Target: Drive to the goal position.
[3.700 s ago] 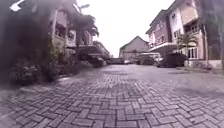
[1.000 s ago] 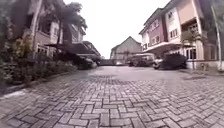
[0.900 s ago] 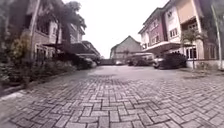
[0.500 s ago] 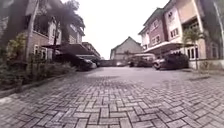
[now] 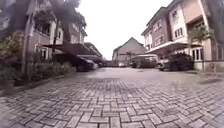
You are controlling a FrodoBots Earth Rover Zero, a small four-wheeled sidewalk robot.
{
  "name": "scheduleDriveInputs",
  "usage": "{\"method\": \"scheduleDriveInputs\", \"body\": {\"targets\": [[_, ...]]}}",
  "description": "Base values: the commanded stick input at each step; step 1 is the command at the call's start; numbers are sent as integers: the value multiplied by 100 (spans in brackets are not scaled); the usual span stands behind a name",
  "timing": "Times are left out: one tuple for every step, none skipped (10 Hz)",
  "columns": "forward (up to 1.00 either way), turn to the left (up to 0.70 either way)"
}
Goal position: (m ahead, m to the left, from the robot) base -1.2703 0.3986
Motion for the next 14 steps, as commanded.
{"method": "scheduleDriveInputs", "body": {"targets": [[69, 3], [69, 3], [69, 3], [69, 3], [69, 3], [69, 3], [69, 3], [69, 3], [69, 3], [69, 3], [69, 3], [69, 3], [69, 3], [69, 3]]}}
